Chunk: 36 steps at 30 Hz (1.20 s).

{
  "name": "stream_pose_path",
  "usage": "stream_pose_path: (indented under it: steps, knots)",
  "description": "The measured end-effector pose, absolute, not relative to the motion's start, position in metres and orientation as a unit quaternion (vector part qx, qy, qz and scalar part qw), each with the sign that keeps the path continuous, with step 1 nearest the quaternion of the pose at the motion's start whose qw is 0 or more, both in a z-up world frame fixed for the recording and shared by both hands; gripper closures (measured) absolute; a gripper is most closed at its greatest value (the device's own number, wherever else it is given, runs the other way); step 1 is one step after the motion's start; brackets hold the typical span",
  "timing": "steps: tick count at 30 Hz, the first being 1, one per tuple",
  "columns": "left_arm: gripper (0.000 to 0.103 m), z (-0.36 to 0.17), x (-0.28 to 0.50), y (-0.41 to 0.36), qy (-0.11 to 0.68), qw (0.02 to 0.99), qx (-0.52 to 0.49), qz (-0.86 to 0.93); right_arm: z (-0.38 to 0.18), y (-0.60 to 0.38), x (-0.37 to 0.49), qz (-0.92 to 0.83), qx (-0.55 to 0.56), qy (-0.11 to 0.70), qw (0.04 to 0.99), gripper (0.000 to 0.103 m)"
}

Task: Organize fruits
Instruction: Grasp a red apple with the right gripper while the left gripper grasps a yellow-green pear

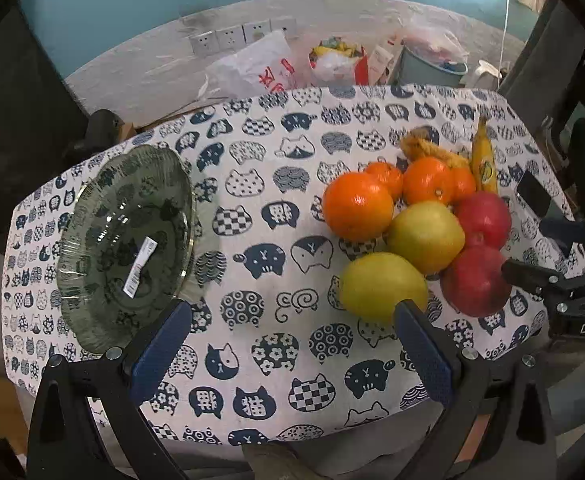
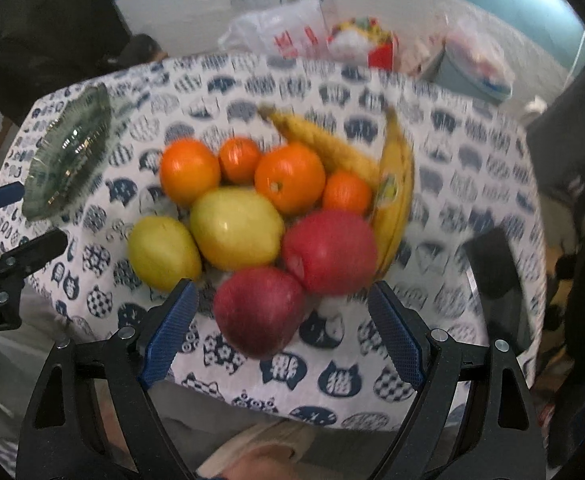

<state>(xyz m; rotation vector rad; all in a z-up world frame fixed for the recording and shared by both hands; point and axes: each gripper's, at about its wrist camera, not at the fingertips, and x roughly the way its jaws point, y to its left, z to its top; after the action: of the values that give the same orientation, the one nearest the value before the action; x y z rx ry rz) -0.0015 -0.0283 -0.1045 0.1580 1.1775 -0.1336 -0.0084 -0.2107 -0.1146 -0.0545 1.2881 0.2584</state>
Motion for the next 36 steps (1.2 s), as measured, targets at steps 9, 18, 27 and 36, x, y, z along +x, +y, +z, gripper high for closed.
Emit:
stream_pose_path:
  steps: [9,18,27,36]
  knots:
    - [0.001,-0.127,0.001,-0.035,0.585,0.806,0.061,-0.068,-0.151,-0.206,-0.018,0.109,0.007,0.630,0.769,0.020]
    - [0.001,-0.143,0.010,-0.039,0.593,0.801,0.063,-0.060,-0.177,-0.199,-0.007,0.110,0.011,0.641,0.760,0.024]
    - [0.001,-0.155,0.017,-0.046,0.606,0.790,0.056,-0.071,-0.186,-0.194,-0.010,0.114,0.010,0.643,0.757,0.033]
    - [0.001,-0.166,0.027,-0.073,0.624,0.775,0.050,-0.091,-0.167,-0.222,-0.026,0.097,0.010,0.627,0.773,0.033]
